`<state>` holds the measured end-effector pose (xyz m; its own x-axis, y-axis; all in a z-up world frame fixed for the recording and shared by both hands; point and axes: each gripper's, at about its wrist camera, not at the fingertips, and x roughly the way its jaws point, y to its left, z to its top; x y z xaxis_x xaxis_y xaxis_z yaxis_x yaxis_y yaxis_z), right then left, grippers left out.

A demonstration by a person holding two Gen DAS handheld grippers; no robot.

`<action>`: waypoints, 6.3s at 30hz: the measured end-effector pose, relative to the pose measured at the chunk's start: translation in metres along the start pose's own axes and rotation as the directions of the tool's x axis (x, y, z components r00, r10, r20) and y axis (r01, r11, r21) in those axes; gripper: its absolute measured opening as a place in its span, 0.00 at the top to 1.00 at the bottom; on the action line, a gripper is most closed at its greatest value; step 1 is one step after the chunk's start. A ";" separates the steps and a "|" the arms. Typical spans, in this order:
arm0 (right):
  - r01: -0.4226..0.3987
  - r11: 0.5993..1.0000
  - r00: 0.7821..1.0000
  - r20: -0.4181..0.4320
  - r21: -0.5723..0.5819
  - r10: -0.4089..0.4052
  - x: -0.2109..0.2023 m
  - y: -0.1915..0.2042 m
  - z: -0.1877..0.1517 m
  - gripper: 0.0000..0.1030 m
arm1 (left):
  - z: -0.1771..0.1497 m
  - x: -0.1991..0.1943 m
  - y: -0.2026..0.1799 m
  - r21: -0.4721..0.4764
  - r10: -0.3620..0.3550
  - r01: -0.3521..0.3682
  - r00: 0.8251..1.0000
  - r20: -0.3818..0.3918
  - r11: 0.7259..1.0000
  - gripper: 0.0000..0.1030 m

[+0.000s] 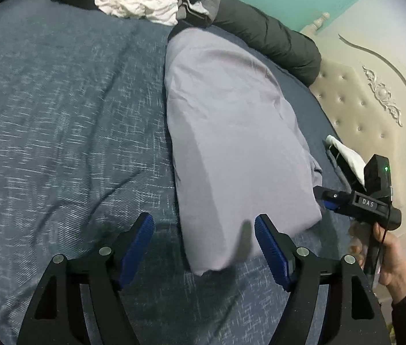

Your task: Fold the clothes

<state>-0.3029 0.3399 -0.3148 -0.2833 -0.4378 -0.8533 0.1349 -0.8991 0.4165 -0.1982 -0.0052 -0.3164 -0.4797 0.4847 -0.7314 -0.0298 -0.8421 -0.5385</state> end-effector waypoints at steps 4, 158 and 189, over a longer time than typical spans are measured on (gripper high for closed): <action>-0.010 1.000 1.000 -0.022 -0.004 0.010 0.012 -0.003 0.004 0.22 | 0.003 0.018 0.009 -0.054 -0.038 0.037 0.999 -0.026 0.998 0.26; 0.265 0.963 0.804 0.538 0.059 -0.254 -0.385 -0.273 -0.030 0.79 | 0.024 0.158 -0.536 0.557 -0.206 0.208 0.976 -0.068 0.804 0.61; 0.293 0.937 0.777 0.523 0.191 -0.349 -0.341 -0.318 -0.055 1.00 | -0.016 0.170 -0.571 0.738 -0.095 0.108 0.994 -0.060 0.666 0.63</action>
<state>-0.1973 0.7747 -0.1734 -0.7642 -0.0247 -0.6445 -0.1376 -0.9700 0.2003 -0.2487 0.5620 -0.1403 -0.4211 0.5755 -0.7011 -0.7187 -0.6833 -0.1292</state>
